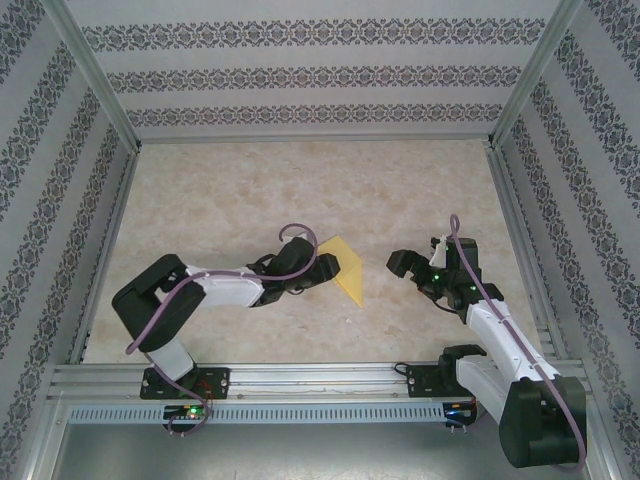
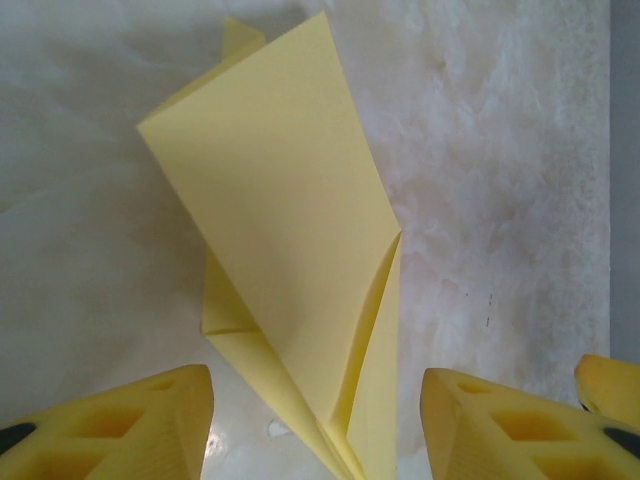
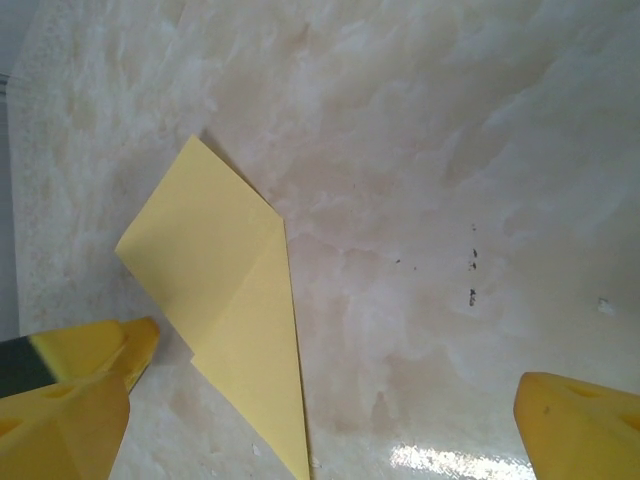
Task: Fold a paper plane with a square sheet of paper (fold left side to right side)
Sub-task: Pick up the paper from the center of the table.
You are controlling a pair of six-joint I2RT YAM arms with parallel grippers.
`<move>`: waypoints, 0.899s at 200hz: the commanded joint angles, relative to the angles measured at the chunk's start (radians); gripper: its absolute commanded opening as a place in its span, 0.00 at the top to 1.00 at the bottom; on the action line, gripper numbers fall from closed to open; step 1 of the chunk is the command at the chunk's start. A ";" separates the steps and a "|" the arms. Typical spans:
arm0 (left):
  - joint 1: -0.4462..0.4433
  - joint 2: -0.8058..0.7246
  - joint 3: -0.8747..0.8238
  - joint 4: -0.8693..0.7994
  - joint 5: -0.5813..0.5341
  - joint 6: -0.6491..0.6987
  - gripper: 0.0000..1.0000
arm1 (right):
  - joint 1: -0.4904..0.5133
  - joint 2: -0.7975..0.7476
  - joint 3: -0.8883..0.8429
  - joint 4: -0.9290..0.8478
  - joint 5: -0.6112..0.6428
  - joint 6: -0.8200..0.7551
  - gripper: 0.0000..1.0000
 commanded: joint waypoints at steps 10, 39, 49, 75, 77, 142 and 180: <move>-0.012 0.064 0.057 0.085 -0.009 -0.018 0.48 | -0.019 -0.025 -0.013 -0.007 -0.029 -0.027 0.02; -0.011 0.106 0.082 0.081 -0.023 -0.009 0.55 | -0.028 -0.040 -0.018 -0.019 -0.041 -0.035 0.02; -0.009 0.117 0.087 0.078 -0.026 -0.008 0.59 | -0.032 -0.046 -0.020 -0.021 -0.049 -0.038 0.02; -0.008 0.127 0.079 0.099 -0.033 -0.017 0.73 | -0.039 -0.053 -0.024 -0.025 -0.061 -0.043 0.02; -0.008 0.127 0.077 0.098 -0.033 -0.016 0.74 | -0.039 -0.054 -0.024 -0.024 -0.061 -0.043 0.02; 0.013 0.078 0.063 0.068 0.017 0.048 0.99 | -0.044 -0.059 -0.017 -0.013 -0.103 -0.071 0.06; 0.048 -0.002 0.044 0.035 0.100 0.131 1.00 | -0.046 -0.108 -0.007 0.030 -0.157 -0.072 0.05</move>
